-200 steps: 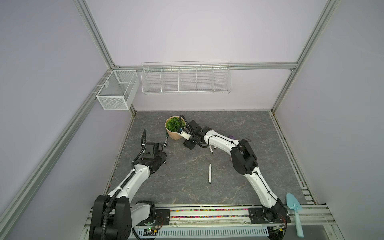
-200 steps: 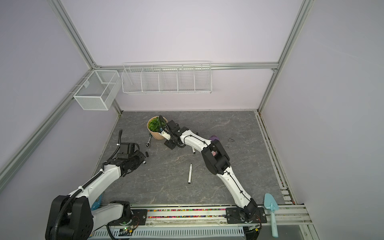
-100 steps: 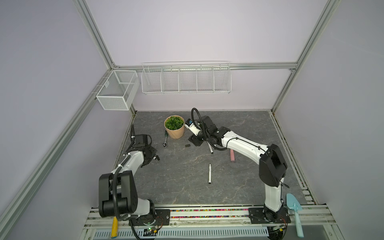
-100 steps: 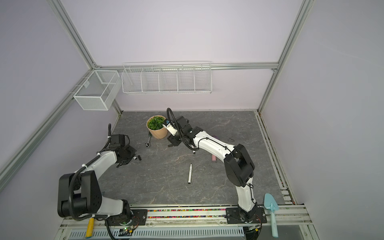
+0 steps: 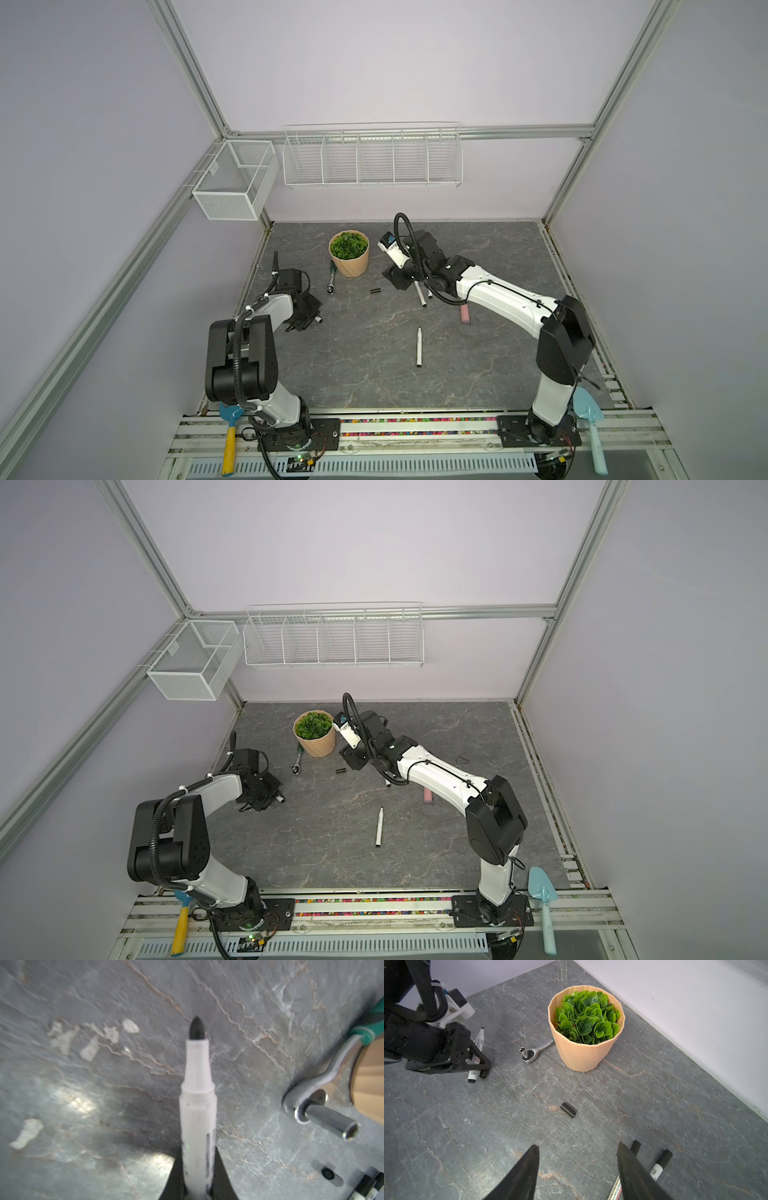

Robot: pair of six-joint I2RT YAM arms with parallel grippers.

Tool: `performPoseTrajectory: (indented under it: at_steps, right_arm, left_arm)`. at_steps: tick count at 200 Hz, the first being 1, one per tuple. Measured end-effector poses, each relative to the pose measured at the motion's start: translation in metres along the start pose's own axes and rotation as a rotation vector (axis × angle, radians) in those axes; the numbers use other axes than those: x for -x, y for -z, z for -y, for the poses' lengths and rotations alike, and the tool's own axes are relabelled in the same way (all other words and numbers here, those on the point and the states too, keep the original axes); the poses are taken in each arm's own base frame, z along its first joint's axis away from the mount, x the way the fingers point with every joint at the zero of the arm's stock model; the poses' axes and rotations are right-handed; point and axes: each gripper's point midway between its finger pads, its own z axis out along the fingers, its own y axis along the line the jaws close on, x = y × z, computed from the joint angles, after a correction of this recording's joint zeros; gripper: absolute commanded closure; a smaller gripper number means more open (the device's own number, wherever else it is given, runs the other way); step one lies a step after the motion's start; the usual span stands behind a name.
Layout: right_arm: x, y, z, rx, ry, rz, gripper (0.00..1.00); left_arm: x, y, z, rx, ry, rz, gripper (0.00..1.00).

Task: Insert the pens into the pen caps

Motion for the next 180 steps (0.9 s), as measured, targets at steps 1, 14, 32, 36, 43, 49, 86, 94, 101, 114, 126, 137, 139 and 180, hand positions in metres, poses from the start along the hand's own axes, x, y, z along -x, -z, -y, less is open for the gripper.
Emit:
performPoseTrajectory:
  at_steps: [1,14,32,36,43,49,86,94,101,114,126,137,139,180]
  right_arm:
    - [0.000,0.000,0.000,0.001,0.000,-0.001,0.37]
    - [-0.002,-0.009,-0.001,0.014,0.004,-0.024,0.38]
    - [-0.011,-0.034,-0.004,0.039,0.014,-0.071,0.38]
    - [-0.015,-0.040,-0.005,0.045,0.017,-0.086,0.37]
    - [-0.026,-0.052,-0.008,0.059,0.021,-0.120,0.37]
    - [-0.037,-0.062,-0.010,0.072,0.025,-0.154,0.37]
    - [-0.095,-0.110,-0.019,0.131,0.053,-0.337,0.36]
    - [-0.100,-0.117,-0.019,0.136,0.060,-0.356,0.36]
    - [-0.102,-0.121,-0.019,0.139,0.070,-0.365,0.36]
    - [-0.101,-0.127,-0.018,0.141,0.083,-0.373,0.35]
    - [-0.095,-0.132,-0.016,0.135,0.099,-0.365,0.35]
    - [-0.091,-0.135,-0.014,0.128,0.113,-0.359,0.34]
    - [-0.091,-0.136,-0.013,0.127,0.116,-0.360,0.35]
    - [-0.095,-0.153,-0.007,0.107,0.171,-0.391,0.35]
  left_arm:
    - [0.000,0.000,0.000,0.000,-0.001,-0.001,1.00]
    - [-0.005,-0.001,0.004,-0.008,-0.012,-0.009,1.00]
    - [-0.009,-0.001,0.008,-0.014,-0.027,-0.016,1.00]
    - [-0.010,-0.001,0.009,-0.014,-0.030,-0.018,1.00]
    - [-0.012,-0.001,0.011,-0.017,-0.037,-0.020,1.00]
    - [-0.014,-0.002,0.012,-0.019,-0.043,-0.023,1.00]
    - [-0.024,-0.002,0.020,-0.043,-0.058,-0.054,1.00]
    - [-0.024,-0.002,0.021,-0.046,-0.056,-0.058,1.00]
    - [-0.025,-0.001,0.021,-0.047,-0.053,-0.060,1.00]
    - [-0.025,0.003,0.022,-0.052,-0.048,-0.058,1.00]
    - [-0.023,0.010,0.026,-0.068,-0.045,-0.041,1.00]
    - [-0.019,0.020,0.031,-0.093,-0.043,-0.016,1.00]
    - [-0.018,0.022,0.032,-0.097,-0.043,-0.011,1.00]
    - [-0.011,0.042,0.041,-0.140,-0.037,0.046,1.00]
